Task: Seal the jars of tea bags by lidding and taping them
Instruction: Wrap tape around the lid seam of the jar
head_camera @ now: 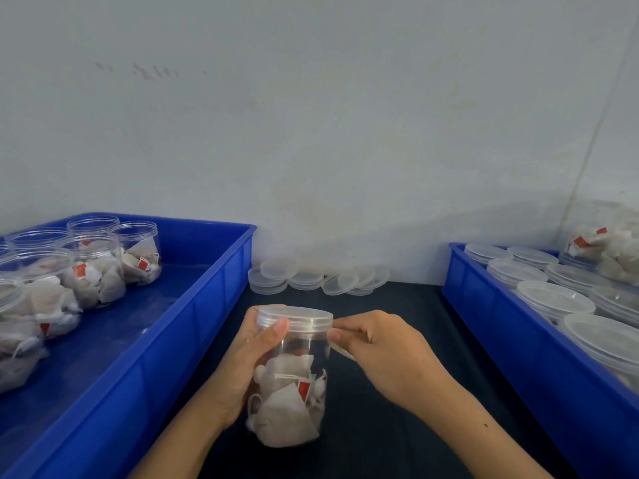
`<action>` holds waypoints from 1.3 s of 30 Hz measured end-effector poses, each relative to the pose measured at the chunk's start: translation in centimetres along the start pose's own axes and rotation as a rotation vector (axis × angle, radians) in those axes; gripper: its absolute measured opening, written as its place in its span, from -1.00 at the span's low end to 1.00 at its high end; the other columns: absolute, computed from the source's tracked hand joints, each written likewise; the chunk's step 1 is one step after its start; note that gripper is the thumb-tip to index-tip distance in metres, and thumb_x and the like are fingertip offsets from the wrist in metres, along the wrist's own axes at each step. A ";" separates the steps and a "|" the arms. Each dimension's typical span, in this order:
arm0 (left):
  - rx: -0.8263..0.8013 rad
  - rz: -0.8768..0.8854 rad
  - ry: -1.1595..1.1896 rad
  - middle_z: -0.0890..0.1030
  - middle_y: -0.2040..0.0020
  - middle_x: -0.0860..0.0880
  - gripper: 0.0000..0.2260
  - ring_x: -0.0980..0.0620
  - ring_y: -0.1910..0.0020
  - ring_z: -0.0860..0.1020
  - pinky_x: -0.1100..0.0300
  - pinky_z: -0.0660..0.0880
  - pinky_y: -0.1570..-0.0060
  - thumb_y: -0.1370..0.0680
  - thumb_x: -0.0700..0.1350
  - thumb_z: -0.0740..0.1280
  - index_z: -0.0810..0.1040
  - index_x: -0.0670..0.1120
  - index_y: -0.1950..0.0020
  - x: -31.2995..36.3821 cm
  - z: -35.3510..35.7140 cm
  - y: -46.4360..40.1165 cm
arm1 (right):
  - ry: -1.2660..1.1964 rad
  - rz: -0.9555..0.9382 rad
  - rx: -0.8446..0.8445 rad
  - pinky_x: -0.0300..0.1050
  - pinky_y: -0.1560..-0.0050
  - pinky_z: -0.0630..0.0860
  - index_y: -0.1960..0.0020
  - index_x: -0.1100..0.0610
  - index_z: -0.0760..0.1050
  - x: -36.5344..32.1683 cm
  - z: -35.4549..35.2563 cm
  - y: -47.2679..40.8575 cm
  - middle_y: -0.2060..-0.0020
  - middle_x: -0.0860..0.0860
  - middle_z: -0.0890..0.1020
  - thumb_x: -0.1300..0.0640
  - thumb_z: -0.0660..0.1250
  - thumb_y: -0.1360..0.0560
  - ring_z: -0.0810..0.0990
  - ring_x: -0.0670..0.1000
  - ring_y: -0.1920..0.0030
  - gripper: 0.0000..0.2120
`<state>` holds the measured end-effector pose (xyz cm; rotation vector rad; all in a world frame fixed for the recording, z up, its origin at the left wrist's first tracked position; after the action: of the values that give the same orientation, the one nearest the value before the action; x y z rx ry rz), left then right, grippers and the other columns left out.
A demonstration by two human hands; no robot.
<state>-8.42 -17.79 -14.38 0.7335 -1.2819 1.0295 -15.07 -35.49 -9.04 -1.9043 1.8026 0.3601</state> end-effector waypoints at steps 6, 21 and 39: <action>0.125 0.188 -0.237 0.60 -0.04 0.25 -0.39 0.42 -0.04 0.55 0.47 0.49 0.14 -0.33 0.28 0.42 0.35 0.21 -0.32 0.3 1.2 0.2 | 0.062 0.016 0.047 -0.21 0.29 0.48 -0.07 -0.05 0.62 0.0 -0.1 -0.2 0.30 0.00 0.62 -0.17 0.14 -0.61 0.54 -0.03 0.33 -0.66; 0.245 0.184 -0.183 0.65 -0.02 0.04 -0.33 0.27 0.10 0.62 0.32 0.50 0.12 -0.11 0.21 0.51 0.51 0.04 -0.17 0.2 0.4 -0.7 | 0.267 -0.122 0.061 -0.15 0.12 0.47 -0.02 -0.03 0.47 -1.8 -1.6 1.0 0.25 -0.10 0.53 -0.15 0.01 -0.64 0.51 -0.08 0.19 -0.68; -0.050 0.127 0.028 0.66 -0.08 -0.07 0.02 -0.09 -0.06 0.65 0.18 0.61 0.12 0.08 0.27 0.64 0.43 -0.07 -0.28 -0.3 -0.2 -0.4 | 0.138 -0.183 -0.026 -0.44 0.12 0.35 -0.26 -0.49 0.30 0.2 -1.7 -0.1 -0.13 -0.34 0.56 -0.42 -0.14 -0.39 0.48 -0.26 -0.01 -0.50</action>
<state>-7.94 -17.79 -14.66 0.6043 -1.3389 1.1023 -15.15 -36.48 -7.68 -2.1386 1.6968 0.1932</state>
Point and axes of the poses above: each hand's wrist, its own y-axis away from the middle knuckle, its own z-axis out of the palm, x = y × z, the point moved 1 cm from there along -y, towards the middle knuckle
